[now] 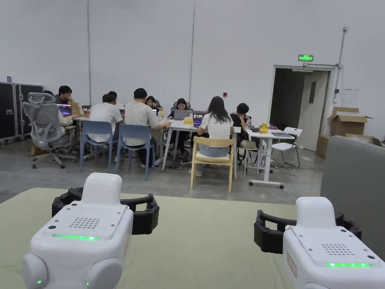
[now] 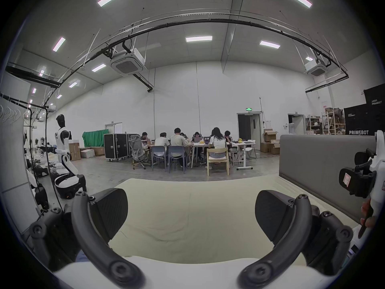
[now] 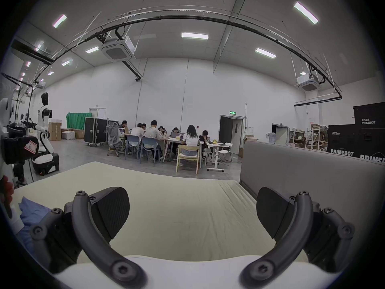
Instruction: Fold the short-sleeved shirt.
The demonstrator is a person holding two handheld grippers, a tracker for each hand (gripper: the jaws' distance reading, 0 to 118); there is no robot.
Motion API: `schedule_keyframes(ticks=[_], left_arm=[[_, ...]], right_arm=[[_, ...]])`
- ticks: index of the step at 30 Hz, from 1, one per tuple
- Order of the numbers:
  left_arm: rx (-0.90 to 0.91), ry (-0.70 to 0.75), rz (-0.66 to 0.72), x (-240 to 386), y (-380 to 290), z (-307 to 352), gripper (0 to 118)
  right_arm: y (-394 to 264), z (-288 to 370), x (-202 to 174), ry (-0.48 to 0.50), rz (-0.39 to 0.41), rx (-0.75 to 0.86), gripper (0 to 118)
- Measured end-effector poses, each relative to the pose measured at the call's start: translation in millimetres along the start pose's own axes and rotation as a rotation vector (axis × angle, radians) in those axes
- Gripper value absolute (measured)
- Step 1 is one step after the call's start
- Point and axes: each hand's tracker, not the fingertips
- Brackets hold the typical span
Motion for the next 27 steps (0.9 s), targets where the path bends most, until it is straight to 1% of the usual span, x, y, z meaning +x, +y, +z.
schedule_keyframes(ticks=[7,11,15,19,27], left_arm=[[-0.003,0.001,-0.003,1.3,-3.1,-1.0,118],[-0.014,-0.002,0.004,1.6,-0.3,-2.4,118],[-0.009,-0.005,0.007,3.6,0.6,-1.6,118],[-0.001,-0.004,-0.009,5.7,1.6,-0.3,118],[0.003,-0.005,-0.002,5.9,3.5,0.6,118]], right_arm=[[-0.8,-0.6,1.2,0.000,-0.018,-0.003,118],[-0.8,-0.2,0.9,0.000,-0.003,-0.004,118],[-2.9,1.8,0.5,0.004,-0.009,-0.006,118],[-4.0,2.6,-1.1,0.001,0.012,-0.005,118],[-4.6,3.9,0.9,0.001,0.000,-0.005,118]])
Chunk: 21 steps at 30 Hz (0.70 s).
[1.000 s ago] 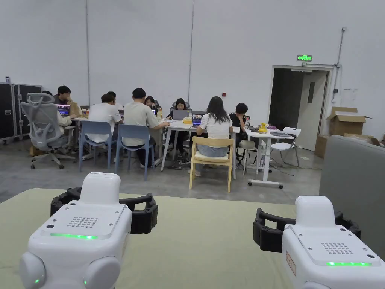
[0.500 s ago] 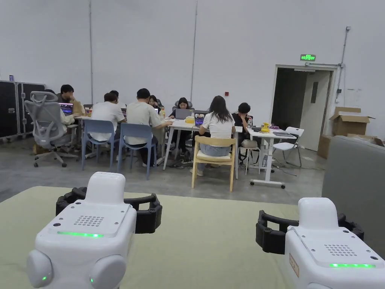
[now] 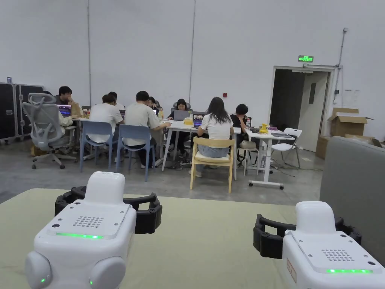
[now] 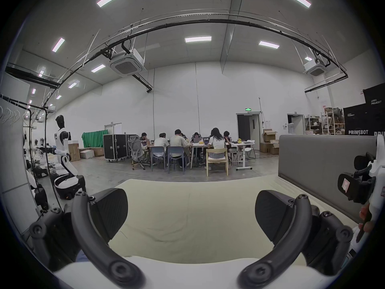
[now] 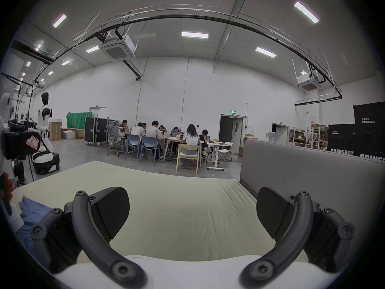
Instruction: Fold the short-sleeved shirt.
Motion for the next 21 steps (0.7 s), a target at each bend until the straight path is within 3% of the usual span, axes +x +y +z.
schedule_keyframes(ticks=[12,13,14,15,17,19,21], left_arm=[[0.082,0.048,-0.010,7.1,0.0,9.4,118],[0.093,0.015,0.011,5.2,-1.6,12.1,98],[0.091,0.003,0.018,4.4,-2.5,13.8,53],[0.090,0.007,0.004,6.0,-3.7,14.9,0],[0.049,0.118,-0.044,7.6,-8.1,12.1,0],[0.044,0.014,0.046,-4.5,-9.4,11.9,0],[0.021,0.033,0.066,-11.4,-11.7,7.0,0]], right_arm=[[-0.4,2.8,6.4,-0.006,-0.057,0.003,114],[-1.6,3.5,6.0,-0.020,-0.050,-0.001,97],[-3.9,4.5,4.7,-0.055,-0.029,0.004,54],[-7.2,3.8,4.0,-0.062,-0.016,0.014,3],[-13.6,-0.9,7.5,-0.112,-0.043,-0.041,3],[-20.5,-1.5,19.4,0.070,-0.131,-0.073,3],[-27.2,-1.0,19.5,0.056,-0.120,-0.073,3]])
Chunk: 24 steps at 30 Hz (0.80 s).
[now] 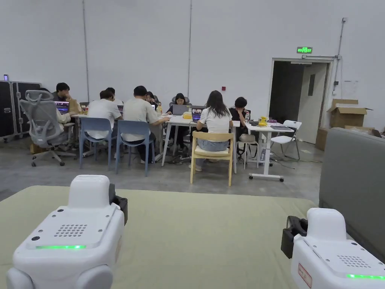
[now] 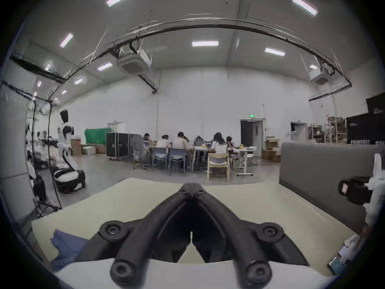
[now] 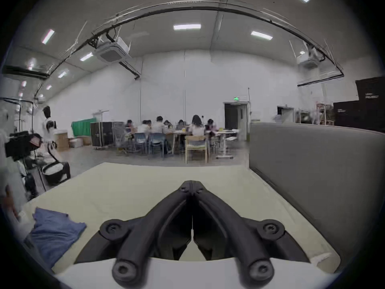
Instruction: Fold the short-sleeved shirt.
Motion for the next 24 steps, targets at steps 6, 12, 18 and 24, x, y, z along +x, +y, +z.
schedule_keyframes(ticks=[6,12,18,24], left_arm=[[-0.044,0.090,-0.019,-33.3,-10.5,10.0,0],[-0.138,0.365,-0.061,-137.3,-36.6,61.1,0],[-0.217,0.625,-0.102,-254.5,-49.0,133.4,0],[-0.227,0.725,-0.111,-303.3,-53.4,166.1,0]], right_arm=[[-2.4,-3.7,-26.6,0.062,0.008,0.016,3],[-21.2,-17.3,-144.7,0.303,0.076,-0.009,3],[-42.5,-8.2,-281.1,0.547,0.057,-0.026,3],[-46.8,-0.3,-356.6,0.650,0.065,-0.041,3]])
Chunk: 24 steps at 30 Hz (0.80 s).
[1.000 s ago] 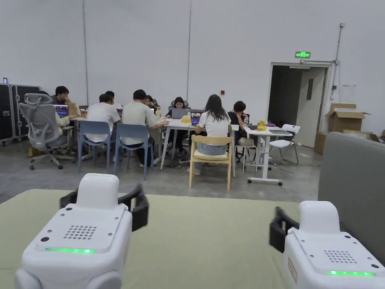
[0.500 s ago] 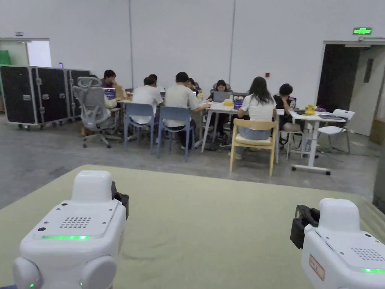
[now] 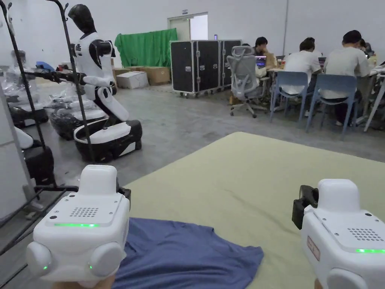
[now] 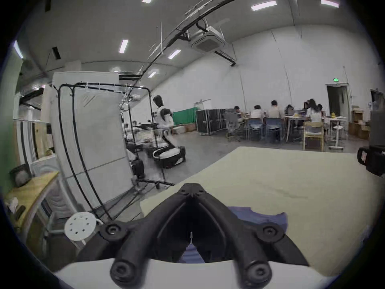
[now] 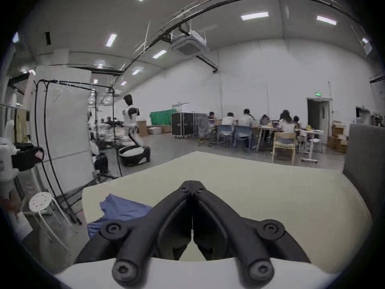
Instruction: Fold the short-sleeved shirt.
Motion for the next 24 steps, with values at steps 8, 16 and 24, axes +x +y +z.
schedule_keyframes(ticks=[8,16,24], left_arm=[[-0.142,-0.212,0.066,40.6,-27.1,-53.9,4],[-0.525,-0.495,-0.048,170.6,-131.0,-158.2,97],[-0.738,-0.526,-0.190,259.6,-247.0,-218.5,97]], right_arm=[[-10.9,-23.8,5.1,-0.024,0.023,-0.043,3],[-47.7,-54.6,57.4,-0.095,0.089,-0.176,3],[-99.9,-90.3,109.7,-0.125,0.119,-0.340,3]])
